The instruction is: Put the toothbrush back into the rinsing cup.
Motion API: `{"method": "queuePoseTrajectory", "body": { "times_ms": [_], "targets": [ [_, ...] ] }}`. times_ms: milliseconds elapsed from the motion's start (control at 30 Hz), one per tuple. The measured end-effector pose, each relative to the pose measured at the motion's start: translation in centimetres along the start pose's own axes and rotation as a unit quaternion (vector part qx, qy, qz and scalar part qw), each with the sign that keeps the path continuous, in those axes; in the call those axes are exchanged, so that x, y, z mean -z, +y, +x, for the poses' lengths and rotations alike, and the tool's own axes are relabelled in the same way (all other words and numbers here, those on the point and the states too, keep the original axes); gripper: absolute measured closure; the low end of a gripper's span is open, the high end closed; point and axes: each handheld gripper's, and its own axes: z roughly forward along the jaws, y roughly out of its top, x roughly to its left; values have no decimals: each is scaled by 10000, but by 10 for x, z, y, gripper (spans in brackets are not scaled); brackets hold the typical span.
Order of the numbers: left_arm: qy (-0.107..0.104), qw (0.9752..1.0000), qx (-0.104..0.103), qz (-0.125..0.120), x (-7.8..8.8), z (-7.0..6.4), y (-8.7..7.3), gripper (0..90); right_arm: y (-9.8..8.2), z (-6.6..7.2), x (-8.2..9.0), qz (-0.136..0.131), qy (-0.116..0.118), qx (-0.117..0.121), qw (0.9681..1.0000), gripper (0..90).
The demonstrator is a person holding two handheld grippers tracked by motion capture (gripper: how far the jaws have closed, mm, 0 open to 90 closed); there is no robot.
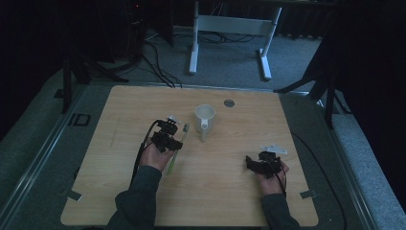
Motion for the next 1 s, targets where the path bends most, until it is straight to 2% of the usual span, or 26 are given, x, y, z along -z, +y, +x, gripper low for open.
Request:
{"method": "queuePoseTrajectory", "body": {
  "times_ms": [633, 1000],
  "targets": [
    [-25, 9983, -39, -577, 11, 2, 0, 804, 0, 0, 0, -2, 6, 10, 10000, 209],
    [36, 9951, -65, -985, 17, 2, 0, 804, 0, 0, 0, -2, 9, 10, 10000, 209]
  ]
}}
